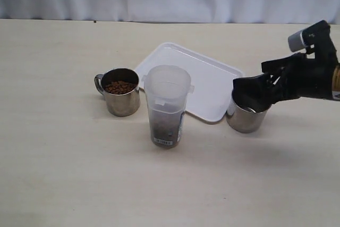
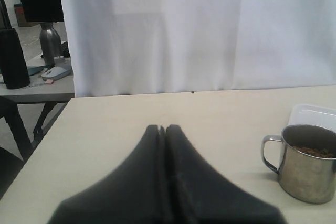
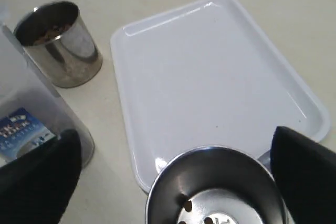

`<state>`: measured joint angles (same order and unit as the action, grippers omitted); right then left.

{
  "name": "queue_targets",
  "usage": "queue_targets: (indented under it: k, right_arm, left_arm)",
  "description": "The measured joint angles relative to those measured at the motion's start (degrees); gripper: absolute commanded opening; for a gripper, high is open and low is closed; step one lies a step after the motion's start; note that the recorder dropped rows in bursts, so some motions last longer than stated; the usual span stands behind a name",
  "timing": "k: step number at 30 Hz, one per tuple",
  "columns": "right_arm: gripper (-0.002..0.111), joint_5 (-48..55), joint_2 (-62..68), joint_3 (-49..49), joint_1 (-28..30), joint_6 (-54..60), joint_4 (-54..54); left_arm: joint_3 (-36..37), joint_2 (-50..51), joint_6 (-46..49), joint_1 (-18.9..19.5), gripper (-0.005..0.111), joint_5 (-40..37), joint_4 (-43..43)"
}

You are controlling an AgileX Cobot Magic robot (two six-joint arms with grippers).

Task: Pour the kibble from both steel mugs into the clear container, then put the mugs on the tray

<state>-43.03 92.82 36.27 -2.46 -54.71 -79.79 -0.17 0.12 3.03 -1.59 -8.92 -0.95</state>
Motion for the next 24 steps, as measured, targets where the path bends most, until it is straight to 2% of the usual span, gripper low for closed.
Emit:
queue_targets:
  k: [5,6,12,17,18,24]
  right_arm:
    - [0.013,4.4,-9.33,-4.36,0.0,-2.45,0.74]
    - [0.005,4.8,-11.62,-6.07,0.0,-1.74,1.73]
    - [0.005,7.56,-31.39,-20.41,0.0,4.61,13.84]
    - [0.005,16.27,-49.06,-31.09,0.0,11.01,26.59]
    - [0.005,18.86,-56.71,-34.31,0.0,12.09,29.32]
    - [0.005,31.79,-75.54,-36.0,0.0,10.0,31.85]
  left_arm:
    - [0.0,0.0,0.0,0.0,0.0,0.0,0.0]
    - [0.0,0.0,0.0,0.0,0.0,0.0,0.0]
    - [0.0,0.0,0.0,0.0,0.0,0.0,0.0]
    - [0.0,0.0,0.0,0.0,0.0,0.0,0.0]
    - [0.0,0.0,0.0,0.0,0.0,0.0,0.0]
    - [0.0,0.0,0.0,0.0,0.0,0.0,0.0]
